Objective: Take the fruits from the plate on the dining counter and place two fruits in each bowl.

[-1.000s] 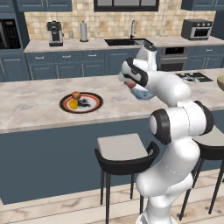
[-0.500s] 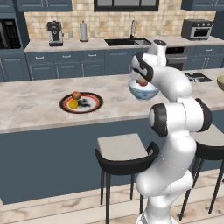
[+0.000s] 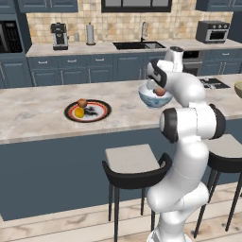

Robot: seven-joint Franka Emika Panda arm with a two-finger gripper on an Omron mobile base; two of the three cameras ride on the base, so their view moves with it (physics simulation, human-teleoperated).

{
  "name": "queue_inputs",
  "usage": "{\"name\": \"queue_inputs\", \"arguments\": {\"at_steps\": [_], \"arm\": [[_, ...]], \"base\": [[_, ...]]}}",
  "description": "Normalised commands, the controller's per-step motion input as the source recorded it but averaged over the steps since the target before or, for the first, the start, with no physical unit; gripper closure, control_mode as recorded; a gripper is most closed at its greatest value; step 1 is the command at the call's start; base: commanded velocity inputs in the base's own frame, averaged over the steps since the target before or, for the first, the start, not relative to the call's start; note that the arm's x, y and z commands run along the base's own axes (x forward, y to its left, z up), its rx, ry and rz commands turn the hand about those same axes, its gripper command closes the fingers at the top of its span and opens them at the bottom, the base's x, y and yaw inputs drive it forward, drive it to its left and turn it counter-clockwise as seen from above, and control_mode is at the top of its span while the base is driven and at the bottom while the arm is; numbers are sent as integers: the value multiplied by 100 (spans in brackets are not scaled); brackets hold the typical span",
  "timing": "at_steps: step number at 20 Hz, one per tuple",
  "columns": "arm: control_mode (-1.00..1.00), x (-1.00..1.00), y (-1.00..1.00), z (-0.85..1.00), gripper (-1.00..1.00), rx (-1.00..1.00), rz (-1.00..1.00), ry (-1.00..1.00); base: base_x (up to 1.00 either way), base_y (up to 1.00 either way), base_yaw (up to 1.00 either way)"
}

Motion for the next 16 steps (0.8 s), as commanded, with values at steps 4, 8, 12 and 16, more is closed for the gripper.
{"name": "queue_inputs", "arguments": {"at_steps": [4,8,12,16], "arm": [[-100,16,-16,-24,100,-1,0,2],[-100,28,-18,-4,100,0,0,2],[-100,40,-5,0,100,0,0,4],[-100,33,-1,-13,100,0,0,8]], "base": [[0,0,0],[0,0,0],[0,0,0],[0,0,0]]}}
